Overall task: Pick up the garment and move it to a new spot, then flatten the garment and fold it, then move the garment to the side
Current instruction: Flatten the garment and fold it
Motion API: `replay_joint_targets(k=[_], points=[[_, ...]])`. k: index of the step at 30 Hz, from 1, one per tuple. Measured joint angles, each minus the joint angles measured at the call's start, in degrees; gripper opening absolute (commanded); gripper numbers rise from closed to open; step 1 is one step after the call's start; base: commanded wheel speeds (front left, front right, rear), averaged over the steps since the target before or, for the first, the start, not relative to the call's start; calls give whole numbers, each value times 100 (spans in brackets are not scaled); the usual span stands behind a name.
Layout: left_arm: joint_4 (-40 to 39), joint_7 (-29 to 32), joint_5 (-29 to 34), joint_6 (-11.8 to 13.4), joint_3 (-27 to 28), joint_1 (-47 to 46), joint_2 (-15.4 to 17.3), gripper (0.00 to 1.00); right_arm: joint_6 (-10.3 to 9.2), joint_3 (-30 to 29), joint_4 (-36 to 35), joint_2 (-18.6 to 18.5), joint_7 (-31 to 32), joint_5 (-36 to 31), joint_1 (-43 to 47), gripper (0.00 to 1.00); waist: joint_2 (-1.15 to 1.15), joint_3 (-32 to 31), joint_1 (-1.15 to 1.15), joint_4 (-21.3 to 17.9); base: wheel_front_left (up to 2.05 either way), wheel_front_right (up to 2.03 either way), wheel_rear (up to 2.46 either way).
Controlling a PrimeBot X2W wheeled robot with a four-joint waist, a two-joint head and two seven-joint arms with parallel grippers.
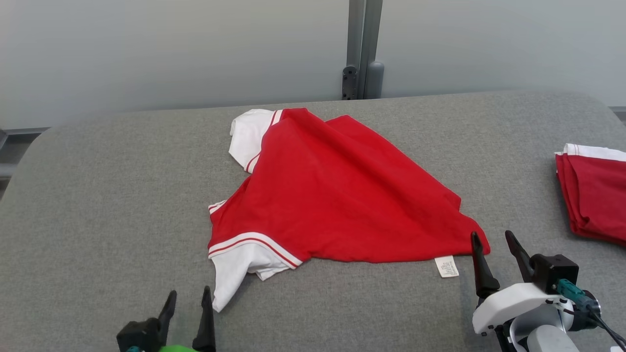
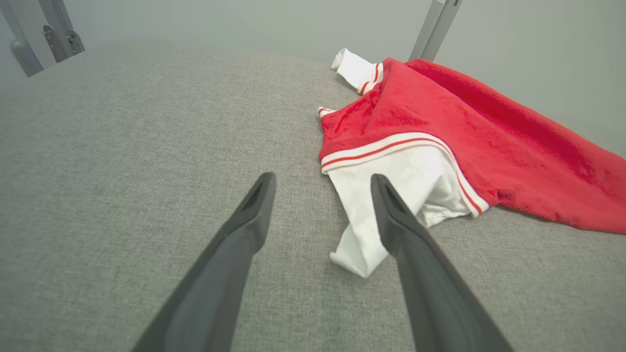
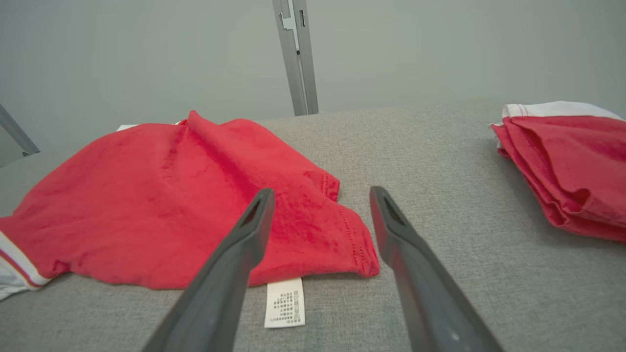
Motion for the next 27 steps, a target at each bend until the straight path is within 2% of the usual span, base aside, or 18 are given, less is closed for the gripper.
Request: replay_joint_targets(k=[7, 13, 27], points=[[591, 0, -293, -188, -522, 25, -2, 100, 0, 10, 70, 0, -1, 0, -13, 100, 0, 82, 0, -27, 0, 0, 0], [793, 0, -277, -223, -659, -60, 0, 100, -1, -10, 82, 1, -1, -19, -62, 100, 0, 176, 0, -78, 0, 0, 0], [806, 0, 460, -94, -513, -247, 0, 100, 0, -56, 120, 1, -1, -100, -222, 100, 0, 421, 0, -221, 0, 0, 0]])
